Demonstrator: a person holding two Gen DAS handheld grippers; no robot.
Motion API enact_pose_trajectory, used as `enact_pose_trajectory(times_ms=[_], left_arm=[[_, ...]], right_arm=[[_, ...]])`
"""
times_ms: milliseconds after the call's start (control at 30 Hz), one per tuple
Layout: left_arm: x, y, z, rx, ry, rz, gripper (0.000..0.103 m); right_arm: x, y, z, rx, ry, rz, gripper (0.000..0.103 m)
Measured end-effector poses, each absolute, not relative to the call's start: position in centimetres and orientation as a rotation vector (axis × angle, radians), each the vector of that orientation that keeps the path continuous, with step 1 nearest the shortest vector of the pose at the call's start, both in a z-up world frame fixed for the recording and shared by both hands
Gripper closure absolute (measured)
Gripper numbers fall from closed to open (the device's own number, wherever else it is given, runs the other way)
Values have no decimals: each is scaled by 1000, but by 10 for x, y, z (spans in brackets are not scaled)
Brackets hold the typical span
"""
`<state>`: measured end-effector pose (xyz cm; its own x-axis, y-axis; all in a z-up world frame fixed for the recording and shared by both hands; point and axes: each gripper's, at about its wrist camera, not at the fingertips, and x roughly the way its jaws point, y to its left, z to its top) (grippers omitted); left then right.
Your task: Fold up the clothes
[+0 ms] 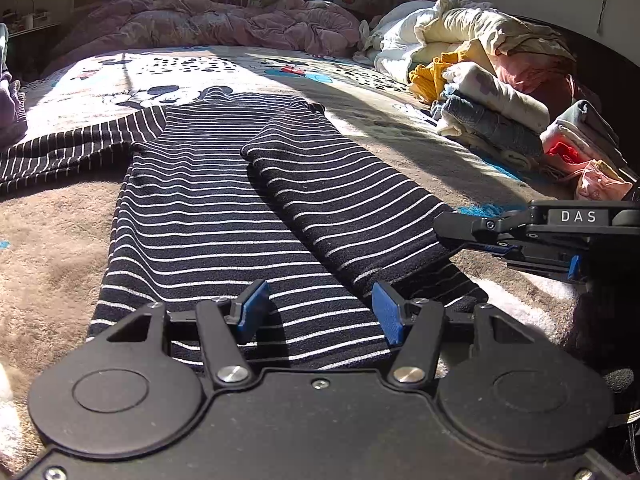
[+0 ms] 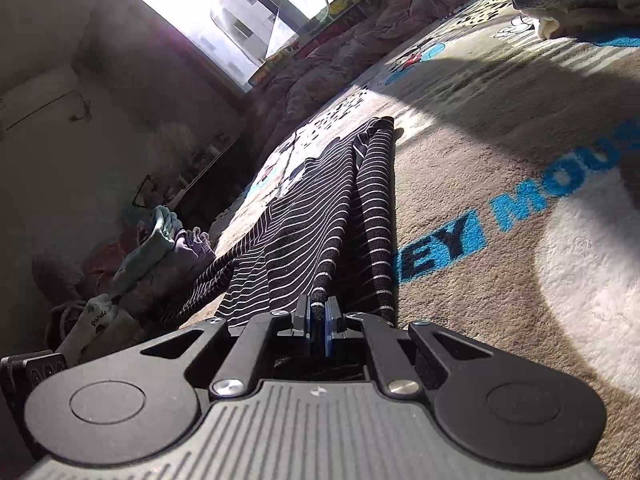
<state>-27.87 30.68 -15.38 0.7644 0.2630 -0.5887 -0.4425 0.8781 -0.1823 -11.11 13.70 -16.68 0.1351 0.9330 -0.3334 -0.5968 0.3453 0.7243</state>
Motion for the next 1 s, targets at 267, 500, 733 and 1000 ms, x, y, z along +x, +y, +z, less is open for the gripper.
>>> enact_pose_trajectory(times_ms=[267, 500, 733, 1000], left_arm=[[-279, 302, -155, -300, 591, 387, 44], [-285, 312, -142, -337, 539, 418, 44], [-229, 363, -94, -291, 483, 408, 63], [-95, 425, -83, -175, 586, 356, 93]], right_arm=[[-107, 122, -174, 635, 937, 1149, 94], [-103, 113, -198, 772, 1070, 1094, 94], [-105, 110, -214, 849, 1162, 1071, 94], [-104, 105, -221, 908, 1206, 1043, 94]])
